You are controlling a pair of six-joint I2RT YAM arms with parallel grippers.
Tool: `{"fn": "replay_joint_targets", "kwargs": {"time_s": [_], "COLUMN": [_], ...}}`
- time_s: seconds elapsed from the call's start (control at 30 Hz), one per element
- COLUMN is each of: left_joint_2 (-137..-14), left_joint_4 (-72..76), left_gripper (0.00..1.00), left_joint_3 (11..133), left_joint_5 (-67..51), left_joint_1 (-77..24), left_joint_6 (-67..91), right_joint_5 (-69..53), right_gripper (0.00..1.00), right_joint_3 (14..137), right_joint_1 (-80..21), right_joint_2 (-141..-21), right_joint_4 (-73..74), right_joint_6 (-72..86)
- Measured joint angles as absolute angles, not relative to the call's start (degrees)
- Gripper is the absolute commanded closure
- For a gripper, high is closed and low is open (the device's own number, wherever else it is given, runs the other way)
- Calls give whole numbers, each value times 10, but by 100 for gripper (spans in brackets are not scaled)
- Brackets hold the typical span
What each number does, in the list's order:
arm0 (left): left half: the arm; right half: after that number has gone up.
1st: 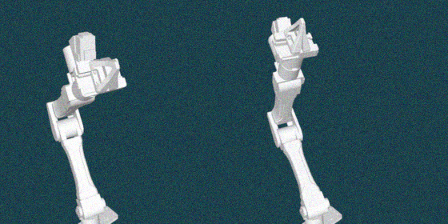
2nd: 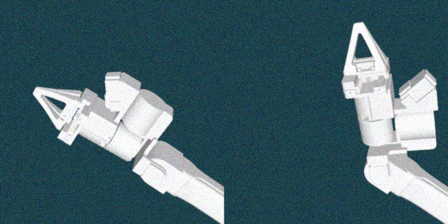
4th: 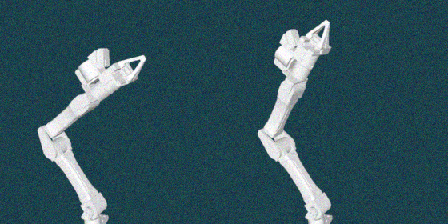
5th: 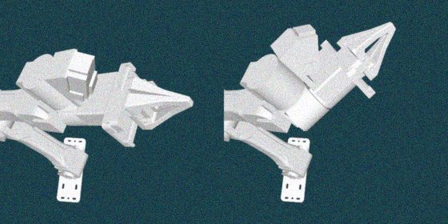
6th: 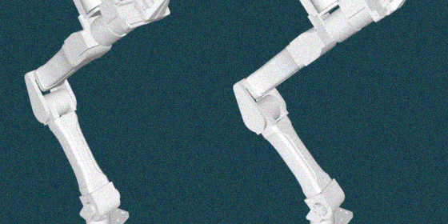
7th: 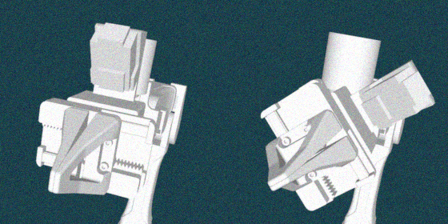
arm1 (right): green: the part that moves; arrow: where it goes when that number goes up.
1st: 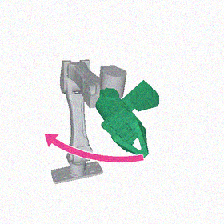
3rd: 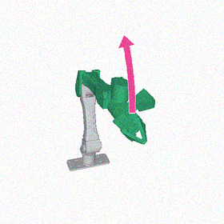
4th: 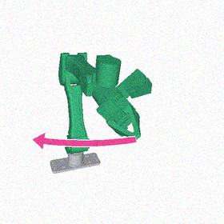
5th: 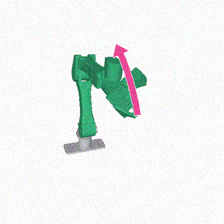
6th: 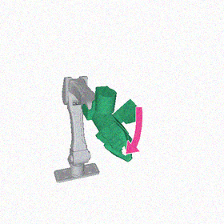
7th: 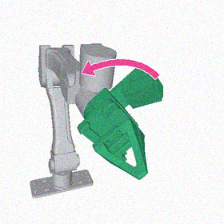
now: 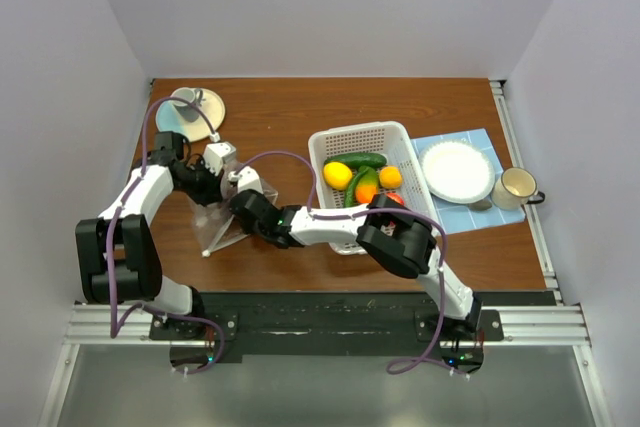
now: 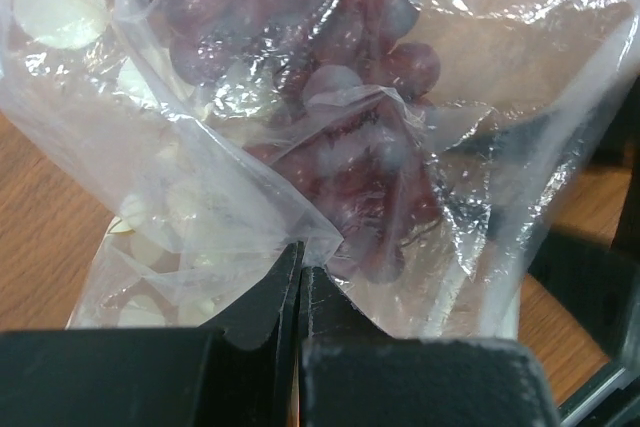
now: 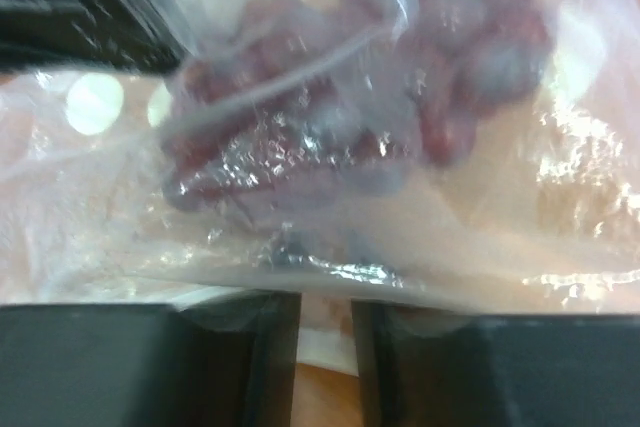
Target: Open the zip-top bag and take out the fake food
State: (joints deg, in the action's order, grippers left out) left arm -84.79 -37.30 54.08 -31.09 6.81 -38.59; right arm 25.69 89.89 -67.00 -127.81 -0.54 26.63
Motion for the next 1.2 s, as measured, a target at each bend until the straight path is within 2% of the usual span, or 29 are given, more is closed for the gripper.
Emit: {"fn": "replay_joint_targets", "kwargs": {"time_s": [0.1, 0.2, 0.77, 1.13, 1.2], "left_joint_2": [-847, -847, -847, -847, -847], "left_joint_4": [-374, -374, -372, -363, -361], "left_gripper": [100, 100, 100, 100, 100], "left_joint_3": [541, 541, 535, 521, 521], "left_joint_5": [-311, -311, -311, -310, -308], "left_joint_1": [68, 68, 68, 68, 68], "left_joint_6": [-386, -386, -386, -387, -386], "right_joint_5": [239, 226, 183, 183, 183], "right_gripper": [43, 41, 45, 67, 73], "right_joint_3": [899, 903, 914, 940, 945], "right_joint_1": [-666, -664, -664, -655, -652], "right_joint_2": [-1278, -1278, -1278, -1278, -1278], "right_joint_4": [-18, -20, -31, -30, -29], "right_joint_6": [263, 264, 271, 286, 289]}}
